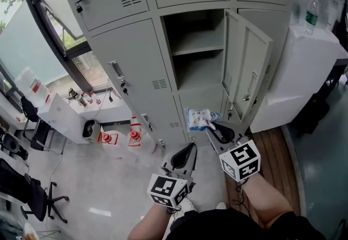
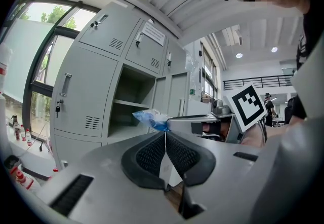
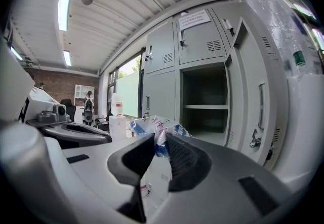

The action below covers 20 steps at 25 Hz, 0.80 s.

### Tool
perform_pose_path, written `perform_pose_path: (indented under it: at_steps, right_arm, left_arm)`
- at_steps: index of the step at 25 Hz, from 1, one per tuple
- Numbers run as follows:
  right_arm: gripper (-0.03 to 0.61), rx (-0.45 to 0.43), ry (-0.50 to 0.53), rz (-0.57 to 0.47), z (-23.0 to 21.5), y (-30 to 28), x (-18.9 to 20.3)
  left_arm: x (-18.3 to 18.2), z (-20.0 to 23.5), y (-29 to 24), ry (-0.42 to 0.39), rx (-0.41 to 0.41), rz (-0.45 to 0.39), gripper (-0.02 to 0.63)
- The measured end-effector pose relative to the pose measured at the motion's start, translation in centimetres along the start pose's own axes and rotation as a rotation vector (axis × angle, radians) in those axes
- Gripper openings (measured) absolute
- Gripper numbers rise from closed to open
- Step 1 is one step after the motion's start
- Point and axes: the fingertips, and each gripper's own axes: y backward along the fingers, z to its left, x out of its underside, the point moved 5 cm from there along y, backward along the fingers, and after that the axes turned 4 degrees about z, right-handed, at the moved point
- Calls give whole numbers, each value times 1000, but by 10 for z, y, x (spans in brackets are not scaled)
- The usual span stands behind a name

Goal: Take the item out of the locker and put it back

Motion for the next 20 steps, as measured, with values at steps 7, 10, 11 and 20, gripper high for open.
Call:
perform_pose_path:
  at_steps: [7,10,11,20]
  right_arm:
    - [124,33,-7,8,8,-20,-6]
    - [124,51,-10,6,12,-32,-10]
    - [124,58,-11,4,13,-36,-12]
    - [124,132,-30,-17,24,-68,-24]
  left_arm:
    - [-6,27,0,-11,35,-3,20]
    - [-9,41,0,-15,53,-4,18]
    - [-11,45,0,-18,60,-5,20]
    - [-14,82,3,-50,144,15,19]
